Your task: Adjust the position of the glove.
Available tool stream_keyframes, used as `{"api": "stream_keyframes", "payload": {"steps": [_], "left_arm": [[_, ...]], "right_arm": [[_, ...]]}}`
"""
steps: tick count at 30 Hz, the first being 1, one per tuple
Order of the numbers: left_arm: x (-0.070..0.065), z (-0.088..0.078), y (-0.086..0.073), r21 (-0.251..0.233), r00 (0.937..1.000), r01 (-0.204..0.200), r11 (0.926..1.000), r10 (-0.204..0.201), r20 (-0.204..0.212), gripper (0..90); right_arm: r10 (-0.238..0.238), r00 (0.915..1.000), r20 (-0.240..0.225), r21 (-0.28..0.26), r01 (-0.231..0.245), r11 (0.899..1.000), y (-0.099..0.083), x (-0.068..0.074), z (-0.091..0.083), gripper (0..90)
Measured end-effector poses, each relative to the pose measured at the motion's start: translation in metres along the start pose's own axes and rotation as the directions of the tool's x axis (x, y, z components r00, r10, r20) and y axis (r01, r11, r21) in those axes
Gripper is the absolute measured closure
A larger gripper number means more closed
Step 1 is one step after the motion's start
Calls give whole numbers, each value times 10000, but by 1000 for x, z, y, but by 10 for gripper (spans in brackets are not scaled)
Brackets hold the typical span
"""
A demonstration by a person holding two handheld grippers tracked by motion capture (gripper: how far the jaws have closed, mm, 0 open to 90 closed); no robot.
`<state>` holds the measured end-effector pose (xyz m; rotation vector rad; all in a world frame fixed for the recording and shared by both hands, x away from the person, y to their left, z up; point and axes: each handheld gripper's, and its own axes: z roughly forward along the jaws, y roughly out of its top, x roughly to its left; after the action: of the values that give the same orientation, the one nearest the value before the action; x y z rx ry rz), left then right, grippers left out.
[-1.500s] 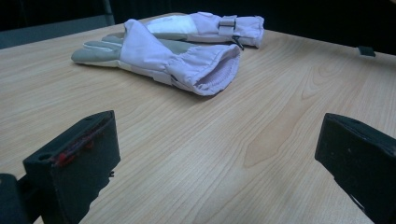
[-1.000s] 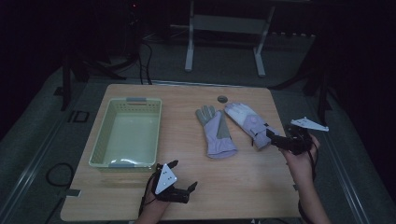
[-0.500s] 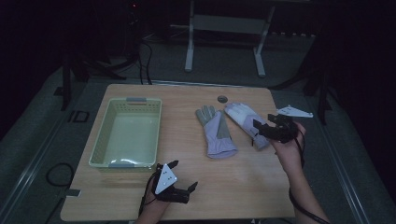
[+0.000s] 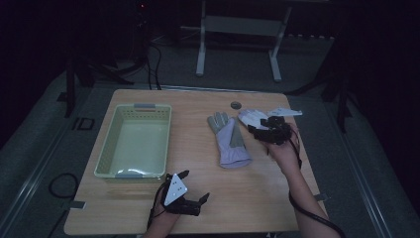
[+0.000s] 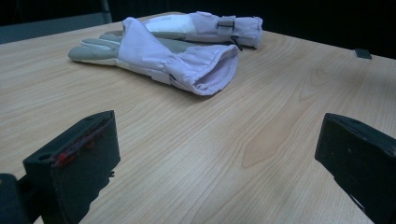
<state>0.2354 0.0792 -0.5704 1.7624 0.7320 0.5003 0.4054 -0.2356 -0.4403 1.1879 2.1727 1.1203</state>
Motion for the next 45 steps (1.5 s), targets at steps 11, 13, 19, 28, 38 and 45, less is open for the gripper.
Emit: {"api": "stream_keyframes", "payload": {"steps": [11, 13, 19, 28, 38, 45], "left_arm": [[0, 0, 0, -29, 10000, 1, 10000, 0, 83, 0], [0, 0, 0, -18, 10000, -40, 10000, 40, 78, 0], [1, 0, 0, -29, 9999, -4, 10000, 5, 139, 0], [1, 0, 0, -41, 9998, 3, 10000, -2, 190, 0], [1, 0, 0, -41, 9998, 53, 10000, -52, 179, 0], [0, 0, 0, -34, 9999, 35, 10000, -35, 117, 0]], "right_arm": [[-284, 9980, -572, 1117, 347, 9931, -8, 10, 47, 475], [-487, 9973, -549, 1306, 555, 9899, -10, 12, 56, 499], [-815, 9950, -576, 1572, 897, 9835, -16, 13, 76, 529], [-1329, 9900, -484, 2484, 1408, 9584, -34, 13, 100, 498], [-1522, 9865, -604, 2827, 1631, 9452, -44, 14, 111, 496], [-1165, 9905, -724, 2528, 1312, 9586, -49, 14, 111, 649]]}}
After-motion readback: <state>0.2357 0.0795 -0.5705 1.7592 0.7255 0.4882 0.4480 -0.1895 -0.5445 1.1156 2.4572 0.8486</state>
